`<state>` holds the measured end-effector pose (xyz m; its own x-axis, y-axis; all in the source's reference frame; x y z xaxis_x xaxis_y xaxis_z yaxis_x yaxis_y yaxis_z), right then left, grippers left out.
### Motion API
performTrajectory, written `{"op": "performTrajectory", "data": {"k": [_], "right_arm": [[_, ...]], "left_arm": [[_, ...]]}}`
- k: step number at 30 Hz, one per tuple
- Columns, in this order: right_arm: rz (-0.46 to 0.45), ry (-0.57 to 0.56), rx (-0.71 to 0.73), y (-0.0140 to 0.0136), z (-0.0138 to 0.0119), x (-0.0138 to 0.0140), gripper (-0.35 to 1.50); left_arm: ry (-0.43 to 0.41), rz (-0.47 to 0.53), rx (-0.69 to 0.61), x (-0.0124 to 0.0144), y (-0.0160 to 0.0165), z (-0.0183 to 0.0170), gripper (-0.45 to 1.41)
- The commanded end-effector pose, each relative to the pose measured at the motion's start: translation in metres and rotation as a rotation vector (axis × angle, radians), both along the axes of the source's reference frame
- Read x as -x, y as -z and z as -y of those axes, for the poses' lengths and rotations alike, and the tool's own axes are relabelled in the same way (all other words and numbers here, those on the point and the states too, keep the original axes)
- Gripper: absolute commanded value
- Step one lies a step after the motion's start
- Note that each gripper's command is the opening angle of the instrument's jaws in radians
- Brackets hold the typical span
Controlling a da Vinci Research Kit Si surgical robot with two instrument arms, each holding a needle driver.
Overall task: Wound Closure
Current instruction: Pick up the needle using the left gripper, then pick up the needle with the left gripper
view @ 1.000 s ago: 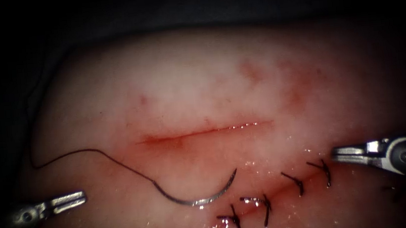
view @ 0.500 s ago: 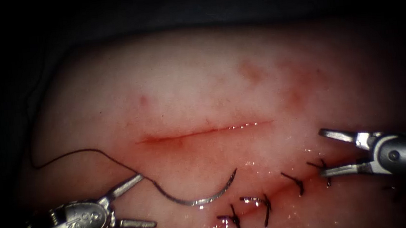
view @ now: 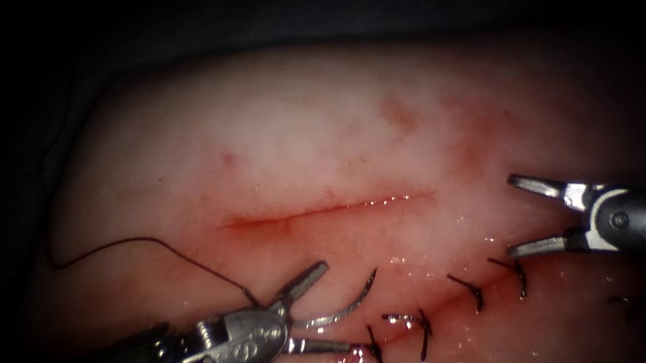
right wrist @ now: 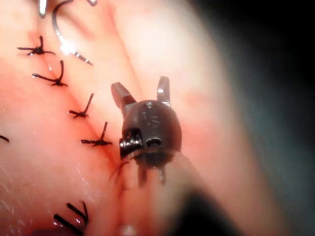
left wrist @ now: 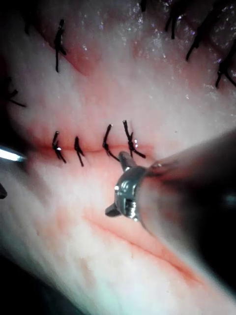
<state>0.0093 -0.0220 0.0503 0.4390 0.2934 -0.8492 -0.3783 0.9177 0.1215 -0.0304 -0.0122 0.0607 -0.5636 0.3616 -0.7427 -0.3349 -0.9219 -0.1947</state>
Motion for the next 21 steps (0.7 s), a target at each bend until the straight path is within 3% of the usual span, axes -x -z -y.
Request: {"op": "performTrajectory", "data": {"k": [1,7,17,21], "right_arm": [[-0.001,-0.001,0.003,-0.0005,-0.0006,-0.0009,1.06],[0.001,-0.002,0.003,-0.0007,-0.0006,-0.0010,1.06],[0.003,-0.006,0.007,-0.0006,-0.0004,-0.0010,1.06],[0.003,-0.007,0.008,-0.0006,-0.0003,-0.0010,1.06]], "left_arm": [[0.008,-0.028,0.001,0.0012,-0.0008,-0.0008,0.68],[0.016,-0.138,-0.034,0.0020,-0.0028,-0.0001,0.69],[-0.005,-0.209,-0.097,0.0030,-0.0056,0.0011,0.66],[-0.004,-0.241,-0.121,0.0027,-0.0072,0.0010,0.56]]}}
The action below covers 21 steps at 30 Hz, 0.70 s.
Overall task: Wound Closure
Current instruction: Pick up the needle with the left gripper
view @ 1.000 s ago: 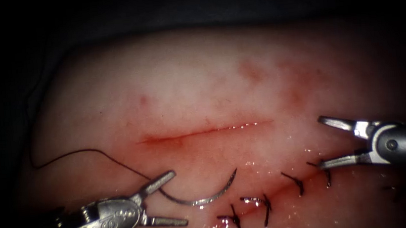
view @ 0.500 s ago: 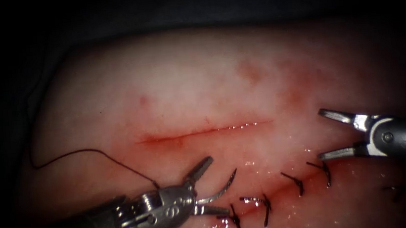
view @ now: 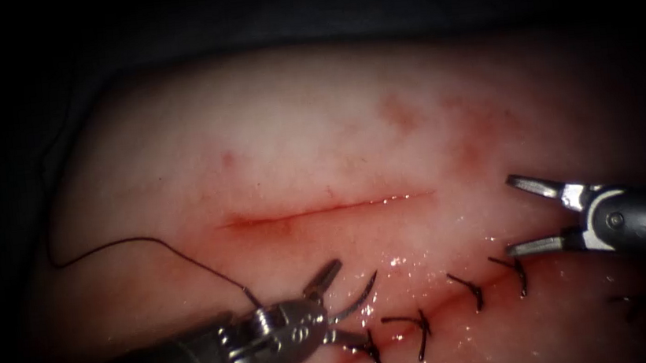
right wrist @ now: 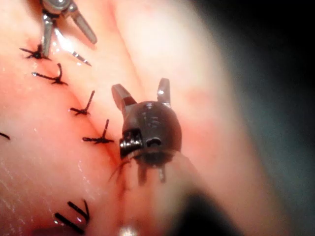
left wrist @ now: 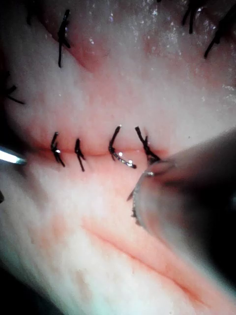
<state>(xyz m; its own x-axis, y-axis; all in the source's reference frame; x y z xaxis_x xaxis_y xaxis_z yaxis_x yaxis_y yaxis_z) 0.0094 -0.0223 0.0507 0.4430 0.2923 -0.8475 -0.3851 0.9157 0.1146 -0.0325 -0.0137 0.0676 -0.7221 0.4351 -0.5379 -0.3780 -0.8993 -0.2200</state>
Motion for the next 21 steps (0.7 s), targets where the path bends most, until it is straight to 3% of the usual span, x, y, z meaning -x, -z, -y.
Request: {"op": "performTrajectory", "data": {"k": [1,4,5,12,21], "right_arm": [[-0.004,0.000,0.003,-0.0002,-0.0005,-0.0010,1.06],[-0.004,0.000,0.003,-0.0002,-0.0005,-0.0010,1.06],[-0.003,0.000,0.003,-0.0002,-0.0005,-0.0010,1.04],[-0.001,0.002,-0.002,-0.0002,-0.0008,-0.0009,0.99],[-0.079,0.004,-0.038,-0.0018,-0.0049,-0.0013,0.91]], "left_arm": [[0.000,-0.004,-0.001,0.0006,-0.0005,-0.0005,0.46],[-0.006,-0.009,-0.005,0.0005,-0.0009,-0.0006,-0.03],[-0.013,-0.013,-0.011,0.0004,-0.0008,-0.0007,-0.45],[-0.026,0.003,0.013,-0.0010,0.0009,-0.0023,-0.45],[-0.171,0.210,0.342,-0.0060,0.0045,-0.0076,-0.45]]}}
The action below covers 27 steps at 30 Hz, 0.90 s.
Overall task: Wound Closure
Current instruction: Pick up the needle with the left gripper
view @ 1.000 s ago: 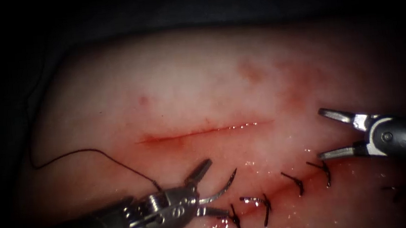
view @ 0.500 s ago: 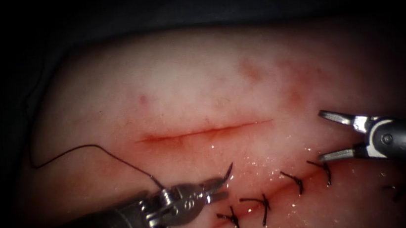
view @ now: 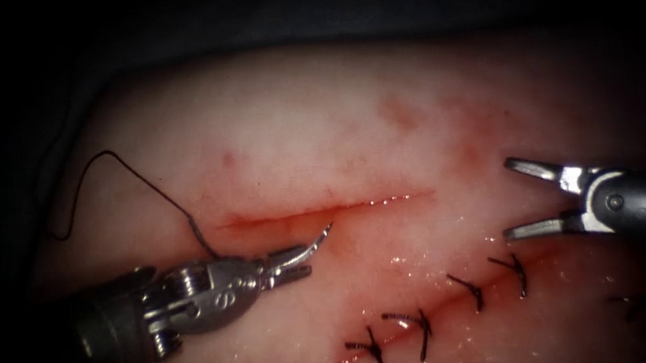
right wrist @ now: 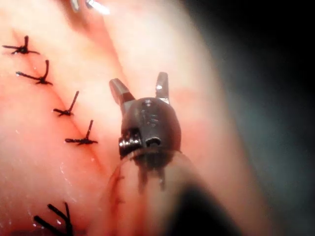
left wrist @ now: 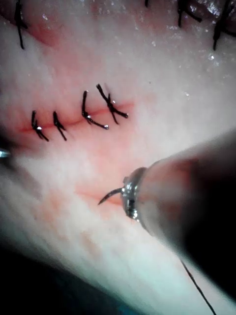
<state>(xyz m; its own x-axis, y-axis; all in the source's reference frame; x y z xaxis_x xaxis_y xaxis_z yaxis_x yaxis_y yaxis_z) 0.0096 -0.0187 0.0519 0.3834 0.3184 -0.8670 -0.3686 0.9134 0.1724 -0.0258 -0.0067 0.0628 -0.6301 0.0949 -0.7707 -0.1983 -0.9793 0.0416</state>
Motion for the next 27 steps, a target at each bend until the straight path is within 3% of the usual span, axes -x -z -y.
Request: {"op": "performTrajectory", "data": {"k": [1,6,9,12,15,22,27], "right_arm": [[-0.025,-0.003,-0.023,-0.0013,-0.0024,-0.0016,0.94],[-0.097,-0.004,-0.095,-0.0036,-0.0054,-0.0031,1.03],[-0.137,-0.026,-0.170,-0.0053,-0.0068,-0.0042,1.11],[-0.203,-0.060,-0.301,-0.0069,-0.0077,-0.0056,1.11],[-0.329,-0.078,-0.511,-0.0091,-0.0089,-0.0080,1.15],[-0.496,-0.108,-0.789,-0.0108,-0.0099,-0.0111,1.16],[-0.588,-0.100,-0.895,-0.0106,-0.0100,-0.0128,1.16]], "left_arm": [[-0.010,0.062,0.059,-0.0001,0.0000,-0.0016,-0.45],[-0.056,0.181,0.156,-0.0012,-0.0004,-0.0032,-0.45],[-0.133,0.230,0.250,-0.0013,-0.0012,-0.0038,-0.45],[-0.211,0.287,0.351,-0.0010,-0.0020,-0.0042,-0.45],[-0.309,0.387,0.488,-0.0007,-0.0029,-0.0044,-0.45],[-0.415,0.423,0.695,0.0004,-0.0028,-0.0046,-0.45],[-0.462,0.438,0.777,0.0011,-0.0027,-0.0051,-0.45]]}}
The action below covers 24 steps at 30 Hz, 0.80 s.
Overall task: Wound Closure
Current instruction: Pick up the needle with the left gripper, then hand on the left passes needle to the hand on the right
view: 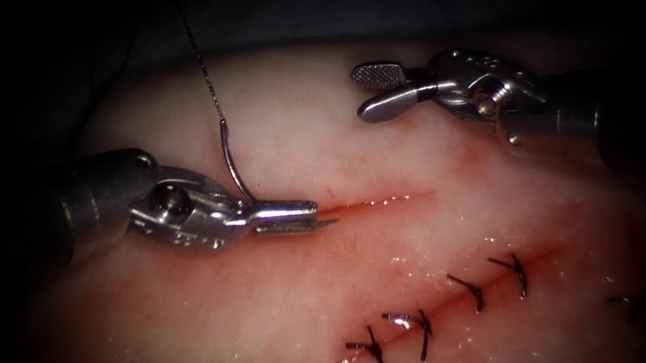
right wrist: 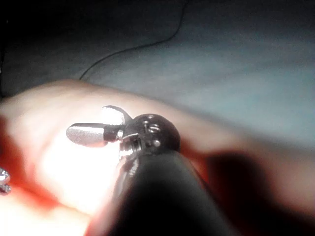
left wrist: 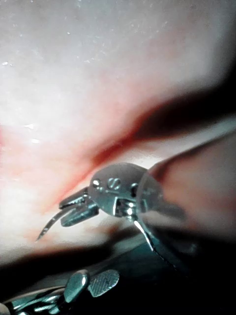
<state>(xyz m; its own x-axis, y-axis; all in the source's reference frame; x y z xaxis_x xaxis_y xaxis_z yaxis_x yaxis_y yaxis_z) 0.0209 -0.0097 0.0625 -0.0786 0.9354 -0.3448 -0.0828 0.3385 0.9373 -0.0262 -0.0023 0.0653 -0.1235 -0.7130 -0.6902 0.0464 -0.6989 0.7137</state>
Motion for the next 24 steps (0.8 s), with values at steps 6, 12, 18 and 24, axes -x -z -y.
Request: {"op": "performTrajectory", "data": {"k": [6,12,18,24], "right_arm": [[-0.143,0.027,-0.099,0.0001,-0.0005,-0.0030,1.18],[-0.235,0.041,-0.132,0.0001,0.0001,-0.0043,1.20],[-0.279,0.059,-0.142,0.0004,0.0007,-0.0063,1.21],[-0.289,0.065,-0.163,0.0002,0.0011,-0.0075,1.25]], "left_arm": [[-0.032,0.055,0.062,0.0007,-0.0002,-0.0011,-0.45],[-0.091,0.140,0.066,0.0007,-0.0002,-0.0017,-0.45],[-0.127,0.209,0.072,0.0011,-0.0002,-0.0019,-0.45],[-0.145,0.231,0.076,0.0014,-0.0001,-0.0019,-0.45]]}}
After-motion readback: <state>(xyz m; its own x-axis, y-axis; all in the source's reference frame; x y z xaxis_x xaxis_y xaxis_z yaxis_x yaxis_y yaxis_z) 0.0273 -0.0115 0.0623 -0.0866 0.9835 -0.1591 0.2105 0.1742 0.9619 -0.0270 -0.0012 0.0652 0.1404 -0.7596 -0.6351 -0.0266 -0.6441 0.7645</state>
